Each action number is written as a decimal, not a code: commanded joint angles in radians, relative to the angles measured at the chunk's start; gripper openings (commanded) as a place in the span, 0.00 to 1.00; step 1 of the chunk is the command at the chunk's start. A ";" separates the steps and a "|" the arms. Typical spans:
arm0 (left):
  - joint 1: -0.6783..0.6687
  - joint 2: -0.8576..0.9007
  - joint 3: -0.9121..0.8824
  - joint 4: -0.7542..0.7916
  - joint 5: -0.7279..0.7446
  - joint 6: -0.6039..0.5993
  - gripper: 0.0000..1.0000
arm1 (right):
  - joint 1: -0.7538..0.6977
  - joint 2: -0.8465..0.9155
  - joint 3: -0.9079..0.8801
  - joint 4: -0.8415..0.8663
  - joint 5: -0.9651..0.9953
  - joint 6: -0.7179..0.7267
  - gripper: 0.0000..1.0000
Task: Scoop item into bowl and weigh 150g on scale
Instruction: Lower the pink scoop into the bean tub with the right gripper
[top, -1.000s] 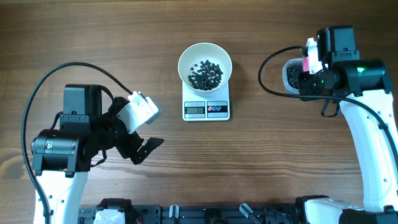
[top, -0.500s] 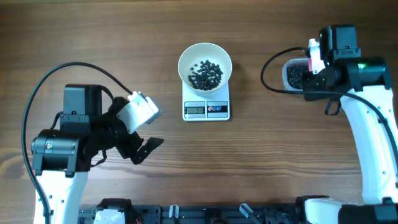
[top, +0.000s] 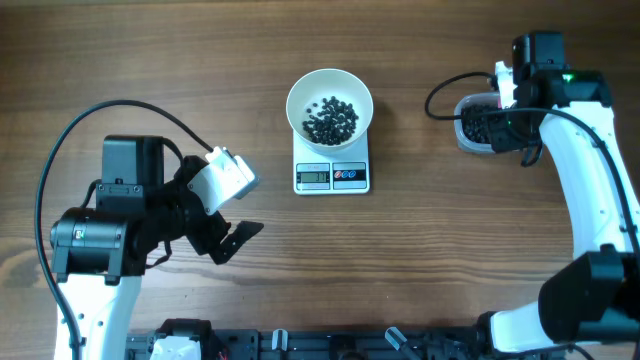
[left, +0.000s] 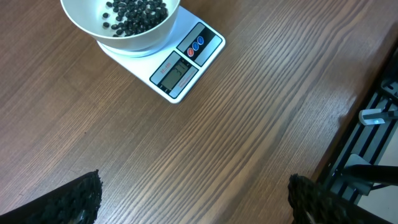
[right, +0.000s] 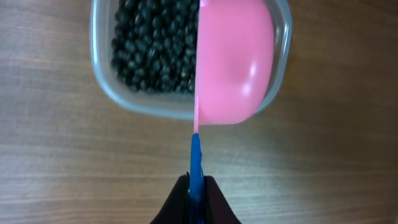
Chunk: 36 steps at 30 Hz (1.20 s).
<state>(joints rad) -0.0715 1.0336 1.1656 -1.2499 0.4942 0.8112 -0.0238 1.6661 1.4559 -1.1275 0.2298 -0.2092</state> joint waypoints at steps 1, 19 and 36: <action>-0.004 0.000 0.019 0.003 0.001 0.023 1.00 | -0.007 0.037 0.018 0.035 0.048 -0.039 0.04; -0.004 0.000 0.019 0.003 0.001 0.023 1.00 | -0.020 0.126 0.015 0.082 0.168 -0.132 0.04; -0.004 0.000 0.019 0.003 0.001 0.023 1.00 | -0.019 0.217 0.014 0.100 0.241 -0.187 0.04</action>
<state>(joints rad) -0.0715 1.0336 1.1652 -1.2495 0.4942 0.8116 -0.0387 1.8290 1.4559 -1.0286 0.4355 -0.3737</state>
